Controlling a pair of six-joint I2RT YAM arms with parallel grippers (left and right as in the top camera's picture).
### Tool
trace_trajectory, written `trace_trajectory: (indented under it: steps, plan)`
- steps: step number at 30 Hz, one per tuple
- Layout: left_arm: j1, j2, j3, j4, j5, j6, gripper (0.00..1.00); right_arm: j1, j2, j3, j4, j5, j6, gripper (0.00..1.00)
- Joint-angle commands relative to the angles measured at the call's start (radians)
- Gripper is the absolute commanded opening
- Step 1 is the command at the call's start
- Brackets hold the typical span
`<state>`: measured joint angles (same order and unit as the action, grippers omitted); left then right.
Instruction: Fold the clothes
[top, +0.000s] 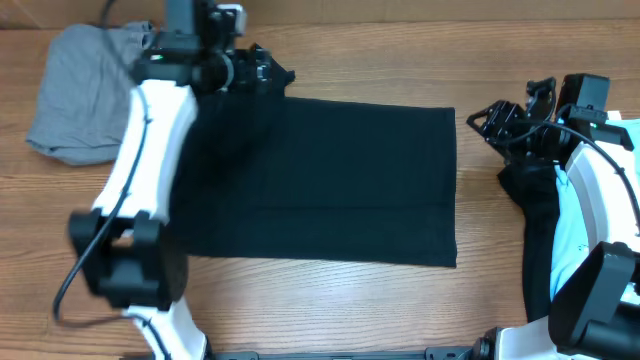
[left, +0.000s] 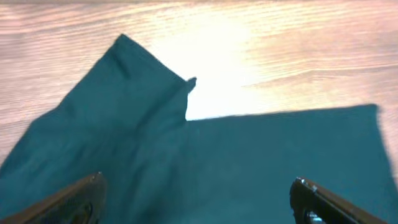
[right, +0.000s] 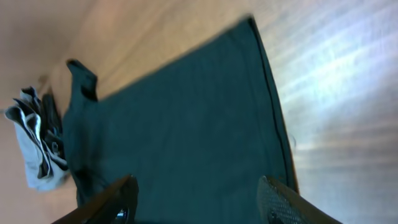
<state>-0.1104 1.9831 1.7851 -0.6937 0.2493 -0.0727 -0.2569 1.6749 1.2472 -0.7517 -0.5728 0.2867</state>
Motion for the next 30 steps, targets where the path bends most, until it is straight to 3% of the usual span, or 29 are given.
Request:
trace_trajectory:
  steps: [1, 10, 19, 25, 30]
  plan:
    - [-0.016, 0.109, 0.011, 0.065, -0.077, 0.017, 0.99, 0.0, 0.005, 0.009, -0.04, -0.009, -0.027, 0.65]
    - [-0.015, 0.241, 0.011, 0.256, -0.129, 0.055, 0.96, 0.0, 0.005, 0.009, -0.119, -0.005, -0.03, 0.65]
    - [-0.014, 0.263, 0.011, 0.256, -0.125, 0.053, 0.98, 0.0, 0.005, 0.009, -0.094, 0.105, -0.033, 0.66]
    - [-0.013, 0.181, 0.037, 0.047, -0.128, 0.075, 1.0, 0.001, 0.043, 0.009, 0.022, 0.135, -0.055, 0.72]
    - [-0.003, 0.036, 0.066, -0.196, -0.182, 0.135, 1.0, -0.004, 0.111, 0.009, -0.171, 0.165, -0.026, 0.66]
